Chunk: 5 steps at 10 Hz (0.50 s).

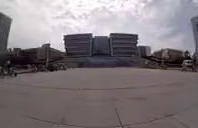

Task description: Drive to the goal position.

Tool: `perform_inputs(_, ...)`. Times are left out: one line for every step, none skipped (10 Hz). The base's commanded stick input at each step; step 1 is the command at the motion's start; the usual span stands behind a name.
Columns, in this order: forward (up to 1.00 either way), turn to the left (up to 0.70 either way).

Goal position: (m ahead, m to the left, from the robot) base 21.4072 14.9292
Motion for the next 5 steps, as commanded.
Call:
perform_inputs(0.67,0.00)
perform_inputs(0.67,0.00)
perform_inputs(0.67,0.00)
perform_inputs(0.67,0.00)
perform_inputs(0.67,0.00)
